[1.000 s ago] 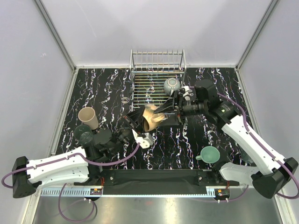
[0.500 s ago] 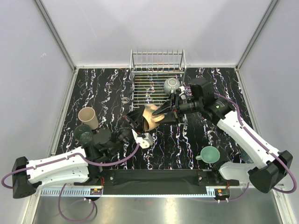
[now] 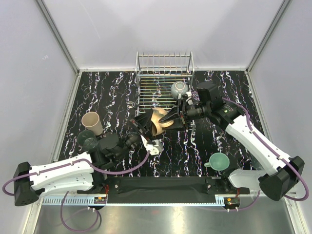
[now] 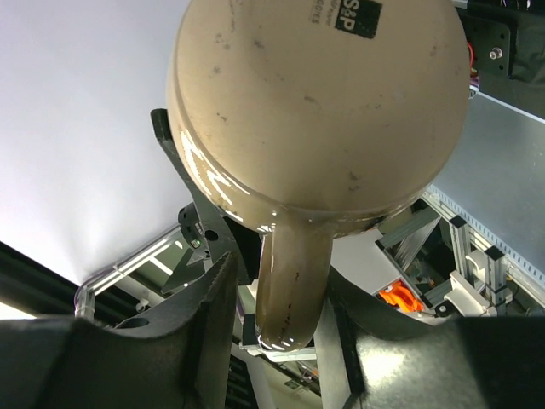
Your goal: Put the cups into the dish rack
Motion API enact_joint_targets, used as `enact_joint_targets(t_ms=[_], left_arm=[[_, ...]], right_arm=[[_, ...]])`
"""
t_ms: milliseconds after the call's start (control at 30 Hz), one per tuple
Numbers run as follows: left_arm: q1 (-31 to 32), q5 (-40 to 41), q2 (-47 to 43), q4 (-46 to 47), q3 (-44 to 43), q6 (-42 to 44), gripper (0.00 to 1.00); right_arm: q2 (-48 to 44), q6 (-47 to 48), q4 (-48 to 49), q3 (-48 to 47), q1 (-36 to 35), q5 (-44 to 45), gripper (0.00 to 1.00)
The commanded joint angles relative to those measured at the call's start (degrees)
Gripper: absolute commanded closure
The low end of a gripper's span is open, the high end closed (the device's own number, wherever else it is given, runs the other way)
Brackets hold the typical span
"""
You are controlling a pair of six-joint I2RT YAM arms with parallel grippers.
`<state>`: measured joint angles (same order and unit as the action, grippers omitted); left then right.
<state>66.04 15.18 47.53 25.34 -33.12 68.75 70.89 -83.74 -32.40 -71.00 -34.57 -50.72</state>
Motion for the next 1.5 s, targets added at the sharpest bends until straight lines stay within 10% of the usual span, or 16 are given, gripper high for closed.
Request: enact_joint_targets(t_ms=[0, 400, 567, 767, 833, 1133, 1467], left_arm=[[0.23, -2.78, 0.20, 6.04, -5.28, 3.49, 1.00], [0.49, -3.75, -1.38, 3.75, -6.51, 7.97, 1.00], [0.67, -3.23, -1.30, 2.96, -6.69, 8.15, 1.00], [0.67, -0.78, -1.03, 2.60, -7.13, 6.40, 1.00], [0.67, -0.07, -1.30, 2.34, -7.39, 5.08, 0.72], [-0.04, 3.89, -11.81, -0.11, -7.22, -10.98, 0.01], [-0.30, 31.81, -15.54, -39.86, -23.90, -60.64, 0.01]], right_arm=[[-0.32, 0.34, 2.17, -0.28, -0.59, -3.16, 0.56], [0.21, -1.42, 5.24, 2.10, -0.68, -3.25, 0.69], [0.12, -1.86, 8.14, 2.10, -0.77, -2.72, 1.00], [-0.49, 2.70, 7.90, -0.45, -0.85, -0.53, 1.00], [-0.23, 6.03, 4.91, -2.11, -0.77, 1.14, 1.00], [3.46, 25.08, -4.77, -9.05, -0.85, 15.54, 1.00], [11.28, 46.98, -5.92, -15.92, -6.03, 45.95, 1.00]])
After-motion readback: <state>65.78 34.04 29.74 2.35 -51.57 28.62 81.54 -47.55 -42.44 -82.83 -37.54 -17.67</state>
